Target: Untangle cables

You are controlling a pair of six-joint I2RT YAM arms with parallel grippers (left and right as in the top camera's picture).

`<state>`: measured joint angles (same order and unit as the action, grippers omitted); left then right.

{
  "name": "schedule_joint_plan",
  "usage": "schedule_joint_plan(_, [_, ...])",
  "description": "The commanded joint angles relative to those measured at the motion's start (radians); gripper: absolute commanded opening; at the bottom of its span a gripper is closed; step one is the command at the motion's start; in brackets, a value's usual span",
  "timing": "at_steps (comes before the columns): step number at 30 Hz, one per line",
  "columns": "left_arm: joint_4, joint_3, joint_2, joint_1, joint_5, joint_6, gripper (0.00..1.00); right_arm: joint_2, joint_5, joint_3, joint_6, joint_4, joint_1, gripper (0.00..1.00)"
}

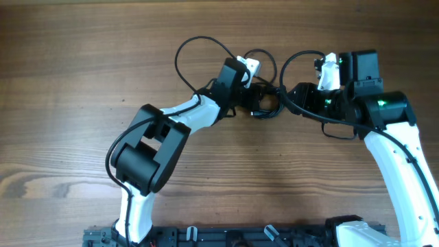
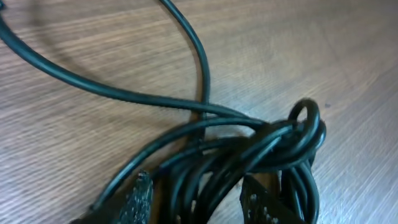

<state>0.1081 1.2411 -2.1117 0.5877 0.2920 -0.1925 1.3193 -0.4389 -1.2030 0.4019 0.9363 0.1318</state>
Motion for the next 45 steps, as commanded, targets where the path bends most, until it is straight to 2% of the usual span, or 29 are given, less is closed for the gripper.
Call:
schedule_joint_plan(1, [-0.001,0.005,0.01,-0.01,0.036,0.144,0.5,0.011,0.021,-0.013,-0.018,0.001,-0.002,0.51])
schedule_joint_plan(4, [0.009,0.005,0.042,-0.023,0.122,0.233,0.53,0.011,0.024,-0.013,-0.021,0.0,-0.002,0.51])
schedule_joint_plan(7, [-0.004,0.005,0.029,-0.02,0.134,0.321,0.51,0.011,0.024,-0.013,-0.021,0.0,-0.002,0.52])
schedule_joint_plan(16, [0.126,0.005,-0.06,-0.005,0.097,0.316,0.56,0.011,0.024,-0.013,-0.021,0.011,-0.002,0.51])
schedule_joint_plan(22, [0.131,0.005,-0.096,0.025,0.081,0.316,0.55,0.011,0.024,-0.013,-0.021,0.022,-0.002,0.51])
schedule_joint_plan(24, [0.131,0.005,-0.097,0.025,0.056,0.315,0.43,0.011,0.024,-0.013,-0.021,0.024,-0.002,0.51])
schedule_joint_plan(25, [0.127,0.005,-0.097,0.025,0.032,0.303,0.29,0.011,0.024,-0.013,-0.021,0.024,-0.002,0.51])
schedule_joint_plan(27, [0.12,0.005,-0.097,0.023,-0.039,0.23,0.04,0.011,0.024,-0.013,-0.021,0.026,-0.002,0.51])
schedule_joint_plan(29, [0.121,0.005,-0.097,0.017,-0.047,0.165,0.04,0.011,0.024,-0.013,-0.021,0.028,-0.002,0.52])
schedule_joint_plan(35, [0.072,0.005,-0.043,-0.015,-0.047,-0.183,0.04,0.011,0.024,-0.013,-0.021,0.027,-0.002,0.52])
schedule_joint_plan(37, [-0.01,0.005,0.019,-0.025,-0.047,-0.301,0.04,0.011,0.023,-0.013,-0.02,0.027,-0.001,0.52])
schedule_joint_plan(45, [-0.321,0.005,0.257,-0.024,-0.02,-0.629,0.04,0.014,0.012,-0.012,-0.017,0.014,0.003,0.51])
